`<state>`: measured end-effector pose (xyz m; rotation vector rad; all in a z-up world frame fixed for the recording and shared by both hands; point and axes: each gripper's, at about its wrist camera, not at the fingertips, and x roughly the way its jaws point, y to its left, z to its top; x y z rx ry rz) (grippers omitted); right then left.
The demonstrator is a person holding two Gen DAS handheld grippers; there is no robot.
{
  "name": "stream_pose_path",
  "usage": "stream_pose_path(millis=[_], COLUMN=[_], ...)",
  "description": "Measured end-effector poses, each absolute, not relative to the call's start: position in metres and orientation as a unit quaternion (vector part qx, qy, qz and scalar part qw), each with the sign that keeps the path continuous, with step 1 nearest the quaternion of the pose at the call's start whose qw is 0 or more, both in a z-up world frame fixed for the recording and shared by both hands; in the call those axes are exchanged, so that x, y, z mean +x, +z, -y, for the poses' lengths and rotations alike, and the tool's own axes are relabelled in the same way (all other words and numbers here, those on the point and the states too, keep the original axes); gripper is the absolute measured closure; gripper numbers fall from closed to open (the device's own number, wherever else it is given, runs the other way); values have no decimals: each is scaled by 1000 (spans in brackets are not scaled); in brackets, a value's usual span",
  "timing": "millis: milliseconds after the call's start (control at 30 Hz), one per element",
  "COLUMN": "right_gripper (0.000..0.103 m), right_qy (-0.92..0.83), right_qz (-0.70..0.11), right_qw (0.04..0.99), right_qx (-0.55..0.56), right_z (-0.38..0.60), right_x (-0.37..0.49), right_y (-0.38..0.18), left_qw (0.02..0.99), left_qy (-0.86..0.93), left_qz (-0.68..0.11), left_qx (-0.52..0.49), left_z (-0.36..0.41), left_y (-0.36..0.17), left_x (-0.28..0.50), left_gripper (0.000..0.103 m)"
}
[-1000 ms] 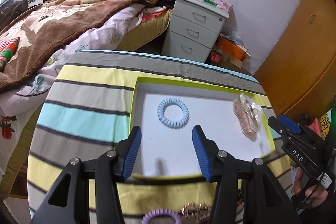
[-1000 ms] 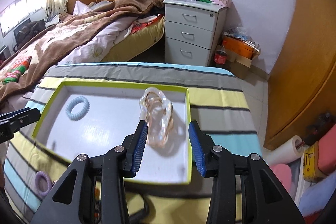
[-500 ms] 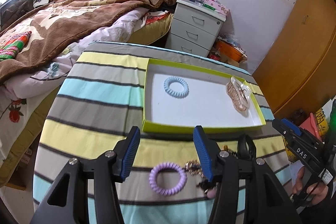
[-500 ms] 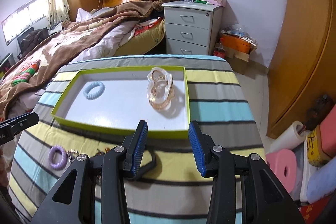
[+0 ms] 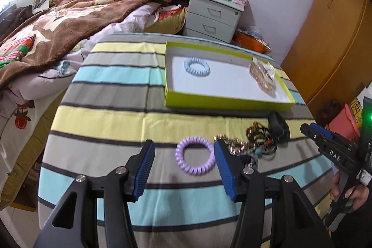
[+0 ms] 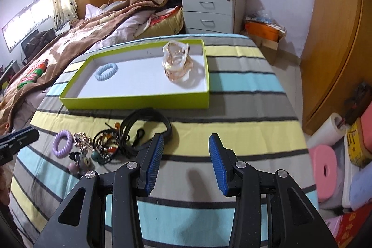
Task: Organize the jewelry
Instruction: 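Grasp the purple coil hair tie with the left tool while the right tool grasps the black band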
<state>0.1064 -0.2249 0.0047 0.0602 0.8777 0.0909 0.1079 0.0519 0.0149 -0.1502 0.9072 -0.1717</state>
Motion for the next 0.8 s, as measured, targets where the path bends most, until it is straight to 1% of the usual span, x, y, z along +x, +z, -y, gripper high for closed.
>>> stream_pose_path(millis=[167, 233, 333, 633, 800], right_gripper=[61, 57, 57, 57, 57], right_qy=[53, 58, 61, 90, 89], right_qz=[-425, -430, -440, -472, -481], right_qw=[903, 900, 895, 877, 872], right_qx=[43, 45, 45, -5, -10], right_z=[223, 222, 219, 203, 203], right_x=[112, 120, 134, 157, 161], right_y=[-1, -3, -7, -18, -21], left_qw=[885, 883, 879, 873, 870], left_qy=[-82, -80, -82, -74, -74], left_qz=[-450, -455, -462, -473, -479], left_qx=[-87, -87, -87, -93, -89], left_z=[-55, -55, -55, -59, -59], left_y=[3, 0, -6, -15, -18], left_x=[107, 108, 111, 114, 115], left_gripper=[48, 47, 45, 45, 45])
